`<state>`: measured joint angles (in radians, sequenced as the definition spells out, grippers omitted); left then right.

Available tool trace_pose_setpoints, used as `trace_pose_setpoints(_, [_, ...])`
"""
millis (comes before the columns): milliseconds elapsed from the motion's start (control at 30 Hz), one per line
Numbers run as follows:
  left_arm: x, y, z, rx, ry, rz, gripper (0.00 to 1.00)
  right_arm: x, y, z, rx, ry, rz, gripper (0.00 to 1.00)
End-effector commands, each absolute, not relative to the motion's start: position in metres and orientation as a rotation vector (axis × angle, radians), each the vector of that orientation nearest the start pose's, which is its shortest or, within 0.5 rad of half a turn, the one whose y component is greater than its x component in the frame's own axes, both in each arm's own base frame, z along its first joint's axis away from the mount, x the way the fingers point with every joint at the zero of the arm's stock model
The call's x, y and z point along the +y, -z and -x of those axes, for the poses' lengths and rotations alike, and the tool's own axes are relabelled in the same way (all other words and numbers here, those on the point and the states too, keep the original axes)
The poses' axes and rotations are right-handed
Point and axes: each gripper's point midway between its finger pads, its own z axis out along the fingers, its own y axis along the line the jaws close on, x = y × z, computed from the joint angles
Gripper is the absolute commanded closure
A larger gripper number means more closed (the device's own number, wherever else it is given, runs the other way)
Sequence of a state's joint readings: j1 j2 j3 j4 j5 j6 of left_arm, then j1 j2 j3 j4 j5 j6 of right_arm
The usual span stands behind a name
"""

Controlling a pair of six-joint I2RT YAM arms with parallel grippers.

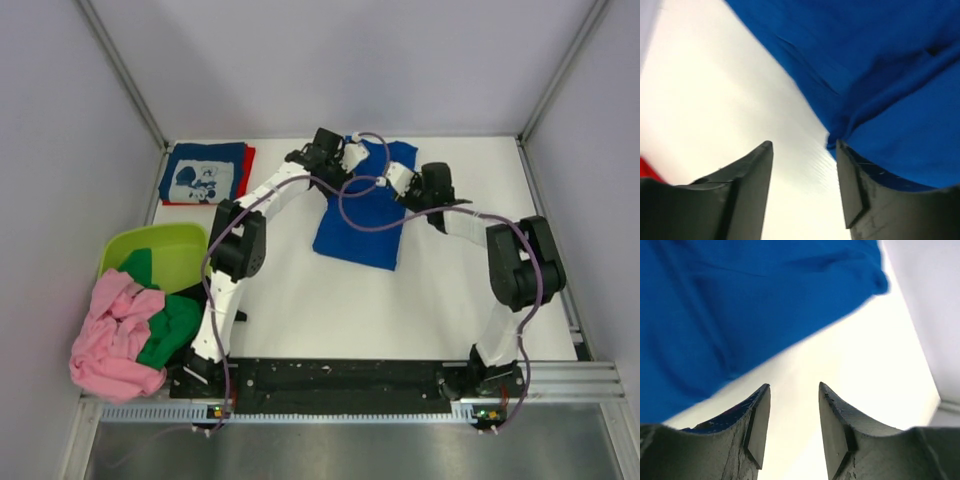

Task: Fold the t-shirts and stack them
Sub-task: Fold the folded rectangular tshirt in 1/3 of the way, then grab one side of the 2/3 rectangular tshirt with both arms

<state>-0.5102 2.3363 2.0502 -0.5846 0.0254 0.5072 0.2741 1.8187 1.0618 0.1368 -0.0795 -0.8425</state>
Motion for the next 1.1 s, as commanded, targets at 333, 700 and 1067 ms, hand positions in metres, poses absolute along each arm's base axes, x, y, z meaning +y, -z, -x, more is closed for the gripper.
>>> trace_pose_setpoints(333, [-0.275,-0.168,-0.445,1.751,0.304,-1.507,0.32,0.159,-0.207,-0.382,1.536,0.042,1.191,0.37])
trace_pose_setpoints(700, [-0.248,-0.103,-0.306,1.607,0.631,-1.912,0.14,0.218,-0.134,-0.276,1.458,-0.181,1.568,0.24])
trace_pose_setpoints(1067, [-0.246,-0.076,-0.307,1.612,0.612,-1.920,0.25,0.222,-0.087,-0.278,1.475,-0.173,1.594,0.28])
